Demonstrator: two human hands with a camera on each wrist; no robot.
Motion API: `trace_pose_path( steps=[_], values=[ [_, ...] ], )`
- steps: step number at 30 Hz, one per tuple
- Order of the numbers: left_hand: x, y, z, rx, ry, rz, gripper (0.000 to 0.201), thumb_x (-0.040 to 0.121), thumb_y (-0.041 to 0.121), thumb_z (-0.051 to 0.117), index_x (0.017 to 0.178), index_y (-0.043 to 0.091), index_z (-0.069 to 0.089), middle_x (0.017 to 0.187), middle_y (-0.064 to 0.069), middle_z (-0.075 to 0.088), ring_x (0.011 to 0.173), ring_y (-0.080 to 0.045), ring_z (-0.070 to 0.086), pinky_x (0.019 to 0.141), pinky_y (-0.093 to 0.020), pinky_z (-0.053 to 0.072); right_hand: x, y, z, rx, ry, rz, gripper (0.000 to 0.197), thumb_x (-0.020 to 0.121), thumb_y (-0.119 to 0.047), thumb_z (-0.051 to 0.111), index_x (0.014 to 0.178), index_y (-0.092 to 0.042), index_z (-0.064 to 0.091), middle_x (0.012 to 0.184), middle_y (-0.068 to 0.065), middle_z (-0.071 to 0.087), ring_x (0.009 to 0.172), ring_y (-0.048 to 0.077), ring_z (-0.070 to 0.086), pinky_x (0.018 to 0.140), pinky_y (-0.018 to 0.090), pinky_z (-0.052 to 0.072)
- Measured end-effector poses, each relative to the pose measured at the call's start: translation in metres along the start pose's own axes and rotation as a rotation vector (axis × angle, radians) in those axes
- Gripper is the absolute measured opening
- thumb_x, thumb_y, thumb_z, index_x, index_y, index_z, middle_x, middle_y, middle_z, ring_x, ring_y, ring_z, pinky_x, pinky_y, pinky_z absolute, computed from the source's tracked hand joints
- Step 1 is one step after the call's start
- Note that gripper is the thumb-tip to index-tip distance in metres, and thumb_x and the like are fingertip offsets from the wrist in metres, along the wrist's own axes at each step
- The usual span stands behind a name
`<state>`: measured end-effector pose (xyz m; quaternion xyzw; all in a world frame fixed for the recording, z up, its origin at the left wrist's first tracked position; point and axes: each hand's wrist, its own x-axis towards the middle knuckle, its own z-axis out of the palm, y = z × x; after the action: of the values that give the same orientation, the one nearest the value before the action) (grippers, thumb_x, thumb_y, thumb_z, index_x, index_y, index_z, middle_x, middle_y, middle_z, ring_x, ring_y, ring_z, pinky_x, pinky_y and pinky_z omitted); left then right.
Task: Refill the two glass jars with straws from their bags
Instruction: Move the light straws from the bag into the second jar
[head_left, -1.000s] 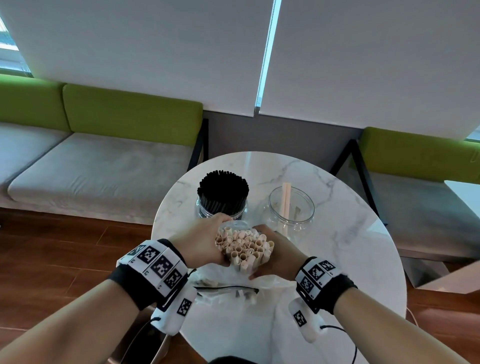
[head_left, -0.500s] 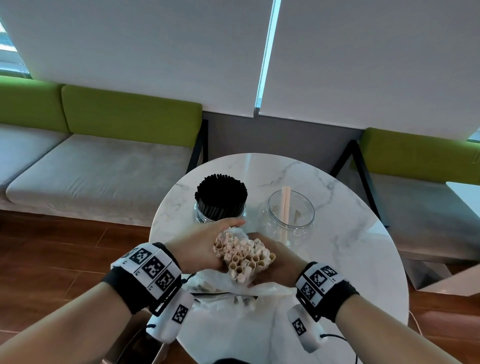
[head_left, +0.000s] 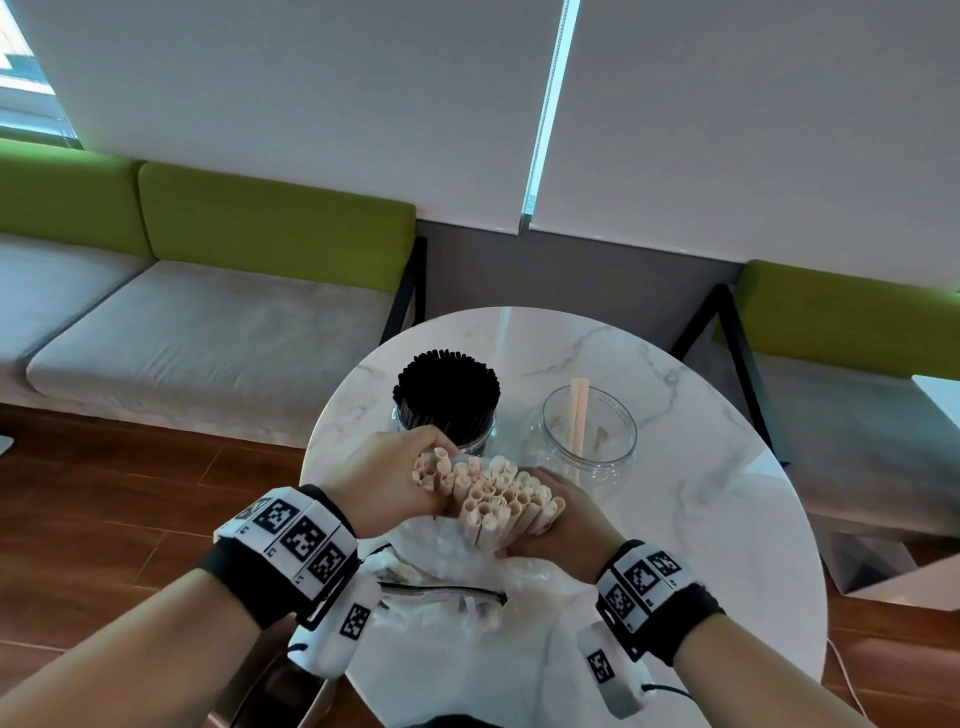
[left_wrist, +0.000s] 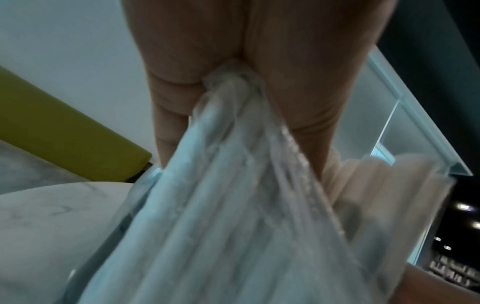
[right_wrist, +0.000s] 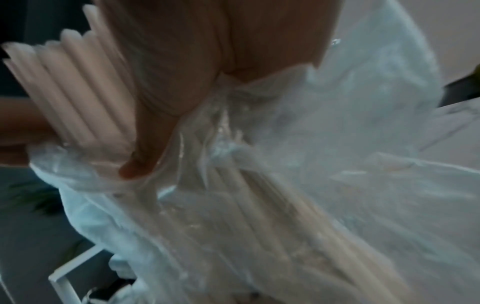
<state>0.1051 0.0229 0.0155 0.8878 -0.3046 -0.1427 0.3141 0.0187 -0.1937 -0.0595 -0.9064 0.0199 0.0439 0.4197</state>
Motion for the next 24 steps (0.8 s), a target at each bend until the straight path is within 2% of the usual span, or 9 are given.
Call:
trace_pose_path(
  steps=[3, 7, 10, 12, 14, 16, 19, 21, 24],
  values=[
    [0.003, -0.005, 0.000, 0.043, -0.077, -0.049, 0.050, 0.064, 0.044, 0.079, 0.109, 0.031, 0.060, 0.094, 0.015, 0.067, 0.086, 0.002, 0.059, 0.069, -0.004, 0.040, -0.004, -0.001, 0.005, 0.054, 0.024, 0.036, 0.072, 0.049, -0.037, 0.091, 0.114, -0.038, 0.059, 0.111, -0.020, 0.056, 0.113, 0.012, 0.054, 0.101, 0.038, 0.044],
    [0.001, -0.014, -0.014, -0.150, -0.203, -0.174, 0.086, 0.043, 0.069, 0.076, 0.119, 0.036, 0.052, 0.113, 0.020, 0.056, 0.104, -0.001, 0.056, 0.096, -0.025, 0.045, -0.007, -0.003, 0.005, 0.143, 0.070, 0.052, 0.068, 0.043, -0.041, 0.088, 0.097, -0.065, 0.054, 0.113, -0.008, 0.064, 0.108, 0.012, 0.061, 0.097, 0.039, 0.049],
    [-0.006, -0.017, -0.021, -0.120, -0.187, -0.235, 0.071, 0.052, 0.071, 0.070, 0.109, 0.031, 0.056, 0.105, 0.013, 0.061, 0.090, -0.002, 0.058, 0.082, -0.024, 0.049, -0.007, -0.003, 0.005, 0.151, 0.079, 0.048, 0.068, 0.045, -0.041, 0.087, 0.097, -0.067, 0.053, 0.112, -0.006, 0.066, 0.107, 0.012, 0.061, 0.097, 0.040, 0.049],
    [-0.011, -0.015, -0.022, -0.136, -0.140, -0.300, 0.060, 0.061, 0.065, 0.070, 0.106, 0.029, 0.055, 0.096, 0.009, 0.061, 0.074, -0.005, 0.056, 0.062, -0.021, 0.045, -0.006, -0.002, 0.004, 0.173, 0.089, 0.052, 0.063, 0.048, -0.035, 0.089, 0.096, -0.059, 0.058, 0.112, -0.007, 0.066, 0.106, 0.011, 0.062, 0.097, 0.041, 0.049],
    [-0.014, -0.013, -0.019, -0.238, -0.115, -0.344, 0.052, 0.069, 0.052, 0.074, 0.111, 0.029, 0.053, 0.101, 0.006, 0.058, 0.076, -0.008, 0.057, 0.055, -0.020, 0.047, -0.005, 0.000, 0.004, 0.185, 0.099, 0.075, 0.060, 0.046, -0.037, 0.089, 0.096, -0.050, 0.059, 0.110, -0.008, 0.066, 0.104, 0.009, 0.062, 0.095, 0.040, 0.050],
    [-0.016, -0.013, -0.016, -0.391, -0.093, -0.361, 0.048, 0.073, 0.036, 0.077, 0.114, 0.027, 0.054, 0.111, 0.001, 0.054, 0.089, -0.013, 0.062, 0.062, -0.022, 0.056, -0.004, 0.000, 0.005, 0.173, 0.105, 0.076, 0.059, 0.043, -0.046, 0.085, 0.096, -0.048, 0.058, 0.108, -0.009, 0.066, 0.104, 0.008, 0.062, 0.094, 0.039, 0.050],
    [-0.017, -0.016, -0.014, -0.553, -0.076, -0.361, 0.040, 0.076, 0.009, 0.071, 0.109, 0.028, 0.057, 0.117, -0.009, 0.055, 0.095, -0.023, 0.066, 0.078, -0.036, 0.059, -0.005, -0.001, 0.006, 0.164, 0.097, 0.068, 0.059, 0.045, -0.046, 0.084, 0.099, -0.047, 0.058, 0.109, -0.009, 0.066, 0.106, 0.009, 0.061, 0.095, 0.040, 0.050],
    [-0.017, -0.017, -0.012, -0.561, -0.077, -0.357, 0.042, 0.077, 0.002, 0.065, 0.109, 0.029, 0.057, 0.115, -0.010, 0.056, 0.095, -0.026, 0.066, 0.081, -0.038, 0.058, -0.005, -0.001, 0.006, 0.167, 0.096, 0.068, 0.059, 0.045, -0.048, 0.083, 0.099, -0.049, 0.059, 0.109, -0.009, 0.066, 0.107, 0.010, 0.061, 0.095, 0.041, 0.050],
    [-0.020, -0.014, -0.012, -0.604, -0.078, -0.348, 0.046, 0.078, 0.000, 0.065, 0.112, 0.029, 0.055, 0.117, -0.011, 0.056, 0.098, -0.027, 0.066, 0.081, -0.035, 0.058, -0.006, -0.001, 0.007, 0.168, 0.104, 0.068, 0.061, 0.043, -0.047, 0.083, 0.095, -0.062, 0.056, 0.110, -0.008, 0.066, 0.107, 0.011, 0.061, 0.095, 0.041, 0.050]
  ],
)
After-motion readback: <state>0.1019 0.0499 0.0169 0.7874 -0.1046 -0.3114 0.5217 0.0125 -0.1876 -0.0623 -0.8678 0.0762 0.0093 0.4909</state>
